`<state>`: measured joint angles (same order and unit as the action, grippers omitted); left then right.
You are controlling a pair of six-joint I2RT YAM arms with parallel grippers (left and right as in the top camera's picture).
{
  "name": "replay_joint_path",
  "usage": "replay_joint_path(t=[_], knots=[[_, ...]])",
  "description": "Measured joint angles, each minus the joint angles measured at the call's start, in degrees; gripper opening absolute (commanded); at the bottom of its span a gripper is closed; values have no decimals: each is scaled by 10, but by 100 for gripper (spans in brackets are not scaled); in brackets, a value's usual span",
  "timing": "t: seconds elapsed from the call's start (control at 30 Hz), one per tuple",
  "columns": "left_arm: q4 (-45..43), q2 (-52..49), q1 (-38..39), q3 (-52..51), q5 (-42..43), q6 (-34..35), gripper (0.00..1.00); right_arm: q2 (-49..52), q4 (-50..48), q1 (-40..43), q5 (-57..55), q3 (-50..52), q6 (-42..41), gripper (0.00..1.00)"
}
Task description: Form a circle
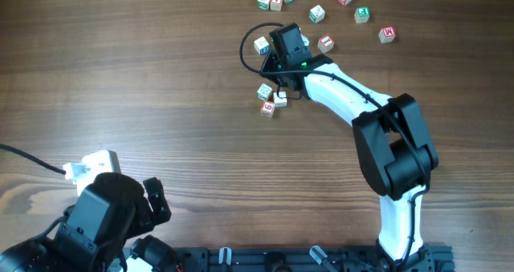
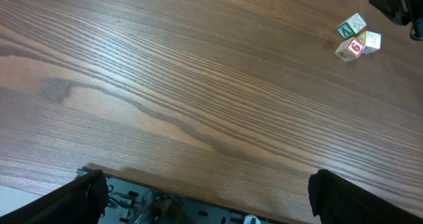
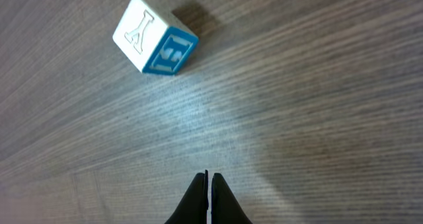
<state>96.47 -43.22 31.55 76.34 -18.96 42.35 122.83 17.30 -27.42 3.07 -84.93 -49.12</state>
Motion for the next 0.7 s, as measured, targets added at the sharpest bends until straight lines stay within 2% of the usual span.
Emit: replay_joint_path(t=[0.3,0.7], knots=[[0,0,0,0,0,0,100,0,16,-34,6,0,-3,5],[0,0,0,0,0,0,100,0,29,-24,-6,-7,-5,5]])
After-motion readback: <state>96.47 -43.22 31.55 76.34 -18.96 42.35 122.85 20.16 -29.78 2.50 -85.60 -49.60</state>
